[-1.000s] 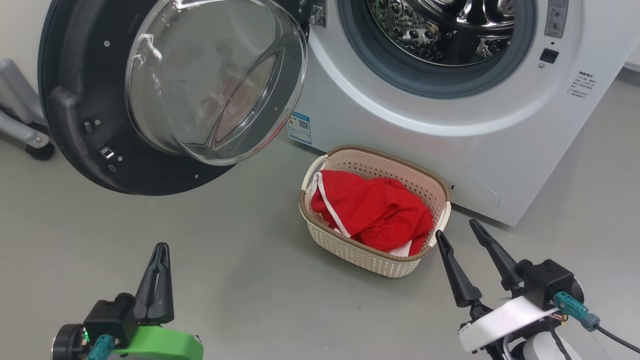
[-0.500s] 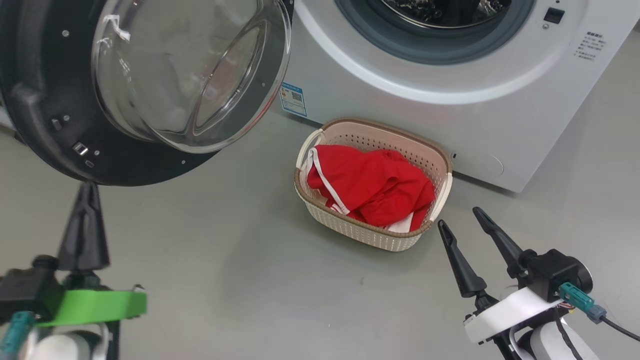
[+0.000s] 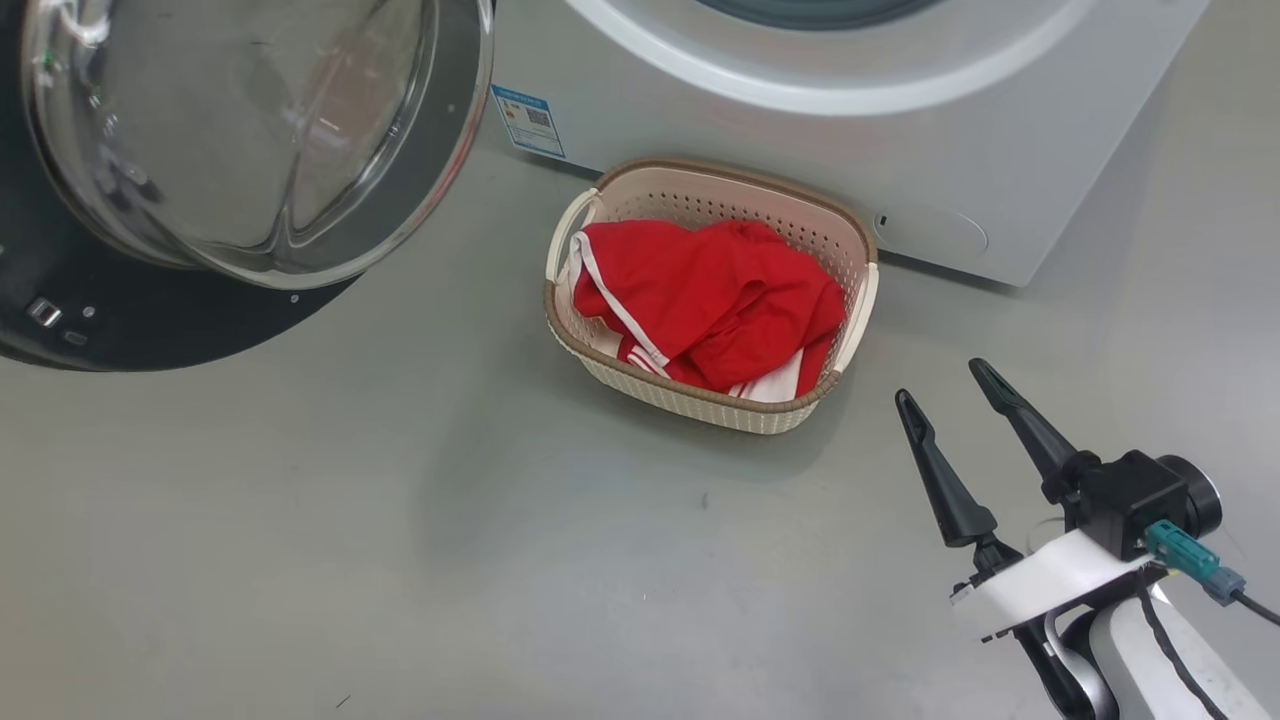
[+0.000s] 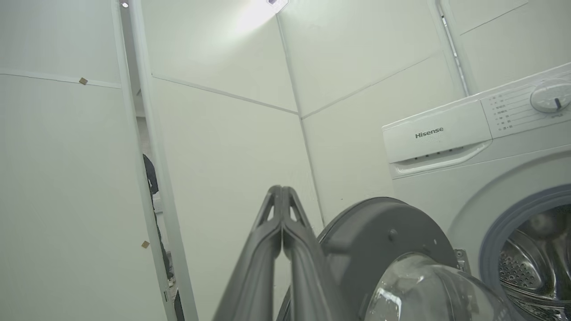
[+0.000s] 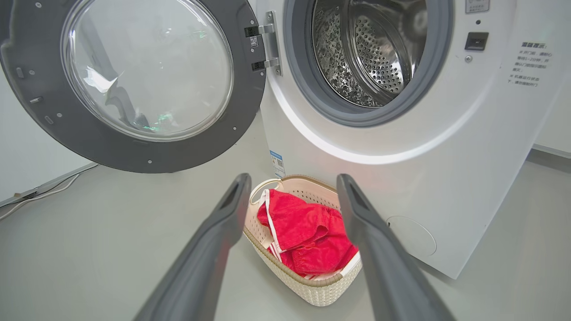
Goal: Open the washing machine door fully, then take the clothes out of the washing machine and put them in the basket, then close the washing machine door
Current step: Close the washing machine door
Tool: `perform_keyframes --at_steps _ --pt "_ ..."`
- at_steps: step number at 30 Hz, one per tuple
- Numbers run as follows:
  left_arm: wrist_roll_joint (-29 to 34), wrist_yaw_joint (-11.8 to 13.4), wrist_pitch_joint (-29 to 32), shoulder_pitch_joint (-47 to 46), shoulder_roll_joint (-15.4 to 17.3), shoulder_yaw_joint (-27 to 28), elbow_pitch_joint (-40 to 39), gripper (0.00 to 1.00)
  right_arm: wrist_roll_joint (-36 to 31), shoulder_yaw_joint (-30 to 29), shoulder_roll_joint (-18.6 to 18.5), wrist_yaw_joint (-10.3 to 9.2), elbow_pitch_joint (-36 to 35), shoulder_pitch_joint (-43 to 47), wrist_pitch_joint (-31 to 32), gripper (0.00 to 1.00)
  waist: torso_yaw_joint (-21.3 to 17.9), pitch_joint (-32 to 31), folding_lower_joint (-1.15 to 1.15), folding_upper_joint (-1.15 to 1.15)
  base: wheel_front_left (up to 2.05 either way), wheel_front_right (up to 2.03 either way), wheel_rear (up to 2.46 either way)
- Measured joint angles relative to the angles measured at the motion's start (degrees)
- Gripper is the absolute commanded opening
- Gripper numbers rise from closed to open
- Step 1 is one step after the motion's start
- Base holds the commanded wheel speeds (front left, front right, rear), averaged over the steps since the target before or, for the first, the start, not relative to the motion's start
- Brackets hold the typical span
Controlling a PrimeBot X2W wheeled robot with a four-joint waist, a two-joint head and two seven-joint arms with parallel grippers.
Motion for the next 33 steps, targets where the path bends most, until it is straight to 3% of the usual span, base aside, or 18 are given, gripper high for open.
perform_keyframes --at_steps 4,13,19,30,33 --pt "-5.7 0.5 2.8 -5.1 0.8 4.9 2.7 0.00 0.0 0.0 -0.6 0.00 -0.4 -1.0 0.3 1.00 -1.5 1.5 0.00 0.00 0.00 0.00 0.00" --pt "-13.0 2.7 10.4 -11.2 2.9 13.9 18.6 0.00 0.1 1.7 -1.4 0.01 -0.4 -1.7 0.2 1.00 -4.8 3.1 0.00 0.00 0.00 0.00 0.00" --pt "-21.0 3.8 16.5 -16.1 2.9 24.2 28.7 0.00 0.4 2.9 -1.5 0.01 -0.4 -2.3 0.2 1.00 -6.8 3.2 0.00 0.00 0.00 0.00 0.00" --pt "-25.2 4.3 21.2 -22.2 3.3 39.5 42.0 0.00 0.8 2.8 -2.5 0.01 -0.3 -2.8 0.2 1.00 -9.3 4.1 0.00 0.00 0.00 0.00 0.00" --pt "-25.4 4.3 22.2 -23.9 2.7 41.0 44.1 0.00 0.9 2.6 -2.8 0.01 -0.3 -2.8 0.2 1.00 -9.5 4.2 0.00 0.00 0.00 0.00 0.00"
